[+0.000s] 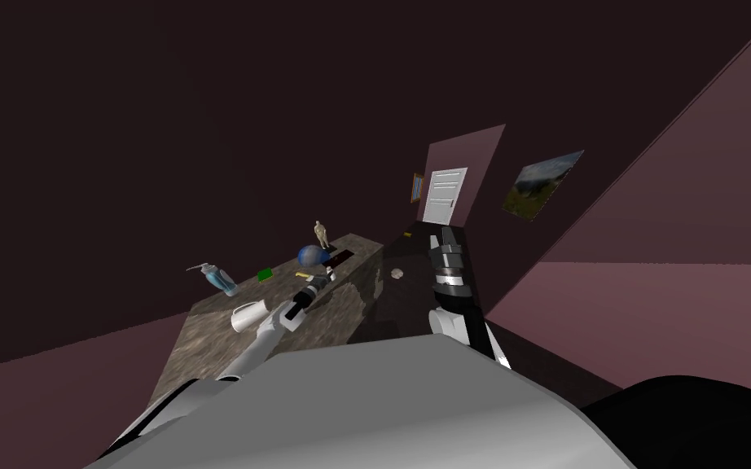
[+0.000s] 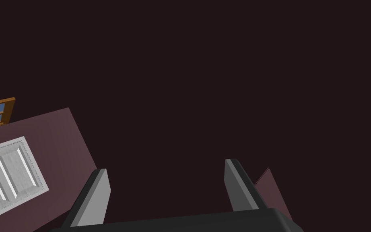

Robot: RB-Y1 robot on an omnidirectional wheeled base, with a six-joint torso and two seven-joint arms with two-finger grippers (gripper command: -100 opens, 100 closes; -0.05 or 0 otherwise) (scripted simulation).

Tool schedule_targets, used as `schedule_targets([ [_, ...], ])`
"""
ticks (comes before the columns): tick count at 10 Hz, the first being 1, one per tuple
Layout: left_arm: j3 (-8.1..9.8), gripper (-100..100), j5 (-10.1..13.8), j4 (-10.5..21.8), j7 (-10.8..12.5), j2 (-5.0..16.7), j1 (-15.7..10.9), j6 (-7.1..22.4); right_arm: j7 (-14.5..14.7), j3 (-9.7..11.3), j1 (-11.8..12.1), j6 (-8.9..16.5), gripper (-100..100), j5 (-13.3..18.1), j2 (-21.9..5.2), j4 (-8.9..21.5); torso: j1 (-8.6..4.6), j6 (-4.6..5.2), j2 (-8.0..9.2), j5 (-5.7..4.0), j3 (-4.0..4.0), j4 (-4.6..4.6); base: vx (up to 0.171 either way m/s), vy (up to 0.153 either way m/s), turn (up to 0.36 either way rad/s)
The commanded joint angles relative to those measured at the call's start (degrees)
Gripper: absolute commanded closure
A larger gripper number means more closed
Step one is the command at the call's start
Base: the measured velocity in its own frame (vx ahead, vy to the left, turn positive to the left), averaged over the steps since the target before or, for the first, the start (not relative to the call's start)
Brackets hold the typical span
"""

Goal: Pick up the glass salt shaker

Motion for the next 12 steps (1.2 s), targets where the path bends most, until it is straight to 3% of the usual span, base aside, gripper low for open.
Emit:
schedule_targets([
  [1,-0.02,100,-0.2,-2.7,0.0,-0.1,2.4,0.2,0.0,0.0,0.0,0.0,0,0.0,0.0,0.0,0.00,0.00,0.00,0.00,0.00,0.00,0.027,0.010,0.001],
  [2,-0.02,100,-0.2,-2.7,0.0,-0.1,2.4,0.2,0.0,0.0,0.0,0.0,0,0.0,0.0,0.0,-0.03,-0.01,0.04,0.06,-0.04,-0.11,0.000,0.000,0.000],
  [4,0.75,100,-1.3,-7.7,0.5,-0.6,6.6,1.5,0.0,0.0,0.0,0.0,0,0.0,0.0,0.0,-0.03,0.00,0.02,0.12,-0.09,-0.22,0.047,0.014,-0.053],
  [5,0.75,100,-1.3,-8.0,0.5,-0.6,6.8,1.5,0.0,0.0,0.0,0.0,0,0.0,0.0,0.0,0.02,-0.04,-0.01,0.18,-0.17,-0.32,0.023,0.013,0.008],
  [10,2.28,100,-3.5,-16.7,1.4,-1.4,14.8,4.1,0.0,0.0,0.0,0.0,0,0.0,0.0,0.0,0.22,-0.14,-0.09,0.41,-0.40,-0.72,0.047,0.022,-0.039],
  [12,2.28,100,-3.5,-18.8,1.4,-1.4,15.7,4.1,0.0,0.0,0.0,0.0,0,0.0,0.0,0.0,0.31,-0.24,-0.10,0.48,-0.48,-0.87,0.010,0.003,0.011],
])
